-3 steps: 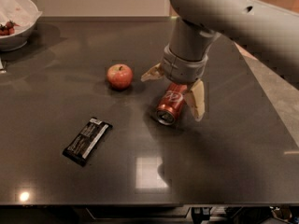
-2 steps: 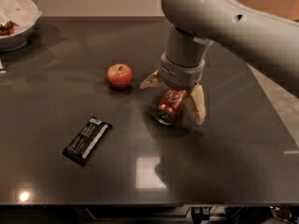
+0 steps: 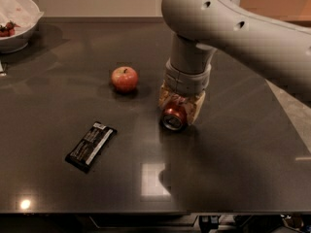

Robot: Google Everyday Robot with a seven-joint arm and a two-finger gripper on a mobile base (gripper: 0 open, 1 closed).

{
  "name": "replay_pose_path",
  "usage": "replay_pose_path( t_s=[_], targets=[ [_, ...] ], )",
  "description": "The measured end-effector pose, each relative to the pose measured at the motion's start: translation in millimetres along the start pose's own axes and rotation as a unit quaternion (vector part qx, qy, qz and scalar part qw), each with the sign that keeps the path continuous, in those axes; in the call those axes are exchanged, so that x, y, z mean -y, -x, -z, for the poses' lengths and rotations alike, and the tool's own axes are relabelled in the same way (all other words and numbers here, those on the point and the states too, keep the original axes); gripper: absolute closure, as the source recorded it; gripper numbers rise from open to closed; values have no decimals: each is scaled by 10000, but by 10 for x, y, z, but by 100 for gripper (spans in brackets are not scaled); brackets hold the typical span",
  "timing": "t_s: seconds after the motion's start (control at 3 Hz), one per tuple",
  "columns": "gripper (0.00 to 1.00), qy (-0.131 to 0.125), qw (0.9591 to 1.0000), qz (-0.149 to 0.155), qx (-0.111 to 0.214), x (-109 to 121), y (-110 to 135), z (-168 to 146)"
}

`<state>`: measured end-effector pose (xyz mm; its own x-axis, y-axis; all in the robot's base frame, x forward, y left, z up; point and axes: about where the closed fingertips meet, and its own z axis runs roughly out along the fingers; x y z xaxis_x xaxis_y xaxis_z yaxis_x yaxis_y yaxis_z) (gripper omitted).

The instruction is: Place coke can upright

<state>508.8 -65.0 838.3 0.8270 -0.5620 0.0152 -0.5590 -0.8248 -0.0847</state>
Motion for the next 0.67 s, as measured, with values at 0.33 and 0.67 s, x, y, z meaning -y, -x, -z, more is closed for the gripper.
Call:
replay_pose_path(
  t_s=[0.33, 0.67],
  targets=[
    [65, 5, 10000, -91, -17, -3, -41, 32],
    [87, -230, 9983, -491, 222, -27, -105, 185]
  ],
)
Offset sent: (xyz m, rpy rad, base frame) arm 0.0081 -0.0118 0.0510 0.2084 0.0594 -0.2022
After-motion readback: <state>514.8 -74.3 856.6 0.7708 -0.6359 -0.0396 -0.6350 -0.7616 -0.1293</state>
